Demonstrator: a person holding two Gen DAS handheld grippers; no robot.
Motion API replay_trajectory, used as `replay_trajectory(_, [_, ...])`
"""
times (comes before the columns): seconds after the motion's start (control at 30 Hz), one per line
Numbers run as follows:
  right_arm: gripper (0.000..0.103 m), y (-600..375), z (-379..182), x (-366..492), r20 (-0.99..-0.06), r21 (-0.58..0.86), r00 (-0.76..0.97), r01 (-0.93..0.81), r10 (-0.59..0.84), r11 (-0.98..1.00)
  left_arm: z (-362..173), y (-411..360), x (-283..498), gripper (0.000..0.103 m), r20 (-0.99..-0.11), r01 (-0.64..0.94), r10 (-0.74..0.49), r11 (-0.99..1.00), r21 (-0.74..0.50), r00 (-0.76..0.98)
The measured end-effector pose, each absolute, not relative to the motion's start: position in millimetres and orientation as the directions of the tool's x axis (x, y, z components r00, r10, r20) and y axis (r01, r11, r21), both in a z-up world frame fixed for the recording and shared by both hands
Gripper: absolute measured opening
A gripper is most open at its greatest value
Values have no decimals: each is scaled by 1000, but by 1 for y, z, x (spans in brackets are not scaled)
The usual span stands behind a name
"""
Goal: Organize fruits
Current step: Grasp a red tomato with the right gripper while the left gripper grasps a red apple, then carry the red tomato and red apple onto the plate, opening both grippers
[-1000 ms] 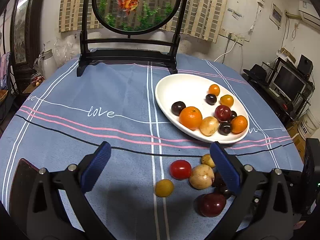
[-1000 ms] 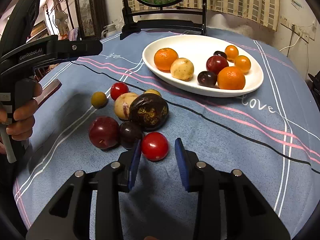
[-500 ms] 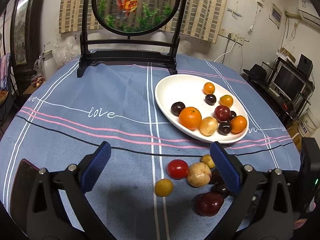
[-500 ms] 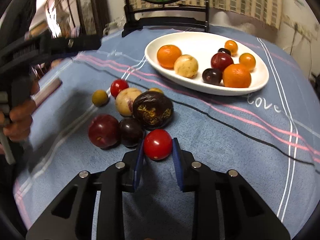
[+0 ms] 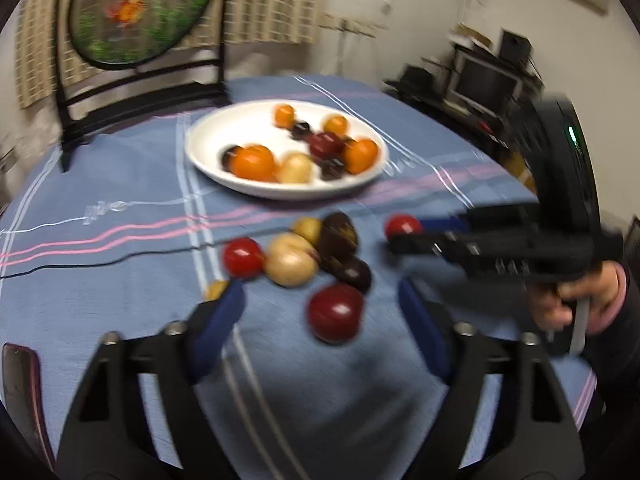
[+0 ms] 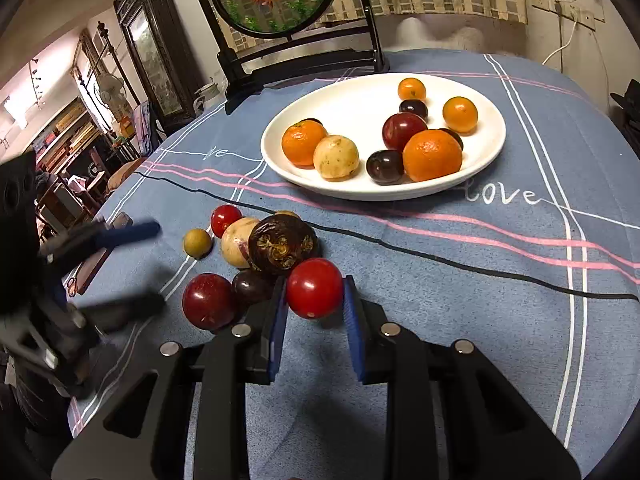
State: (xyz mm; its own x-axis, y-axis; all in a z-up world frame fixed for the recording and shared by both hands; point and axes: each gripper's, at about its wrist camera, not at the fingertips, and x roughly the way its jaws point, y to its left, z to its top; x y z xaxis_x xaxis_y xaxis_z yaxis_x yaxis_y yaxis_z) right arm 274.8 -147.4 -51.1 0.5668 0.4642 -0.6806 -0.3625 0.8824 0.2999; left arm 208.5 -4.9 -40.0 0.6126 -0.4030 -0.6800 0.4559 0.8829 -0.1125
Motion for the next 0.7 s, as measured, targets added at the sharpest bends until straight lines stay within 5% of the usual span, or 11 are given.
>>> replay_trajectory(0.47, [27, -148, -54, 275, -692, 291, 563, -354, 451, 889, -68, -23, 215, 44, -760, 476, -350, 878, -61, 548])
replay_trajectory(0.7, [27, -148, -54, 275, -692, 291, 564, -354, 451, 889, -70, -21, 217, 40, -762, 469, -357, 880, -79, 541])
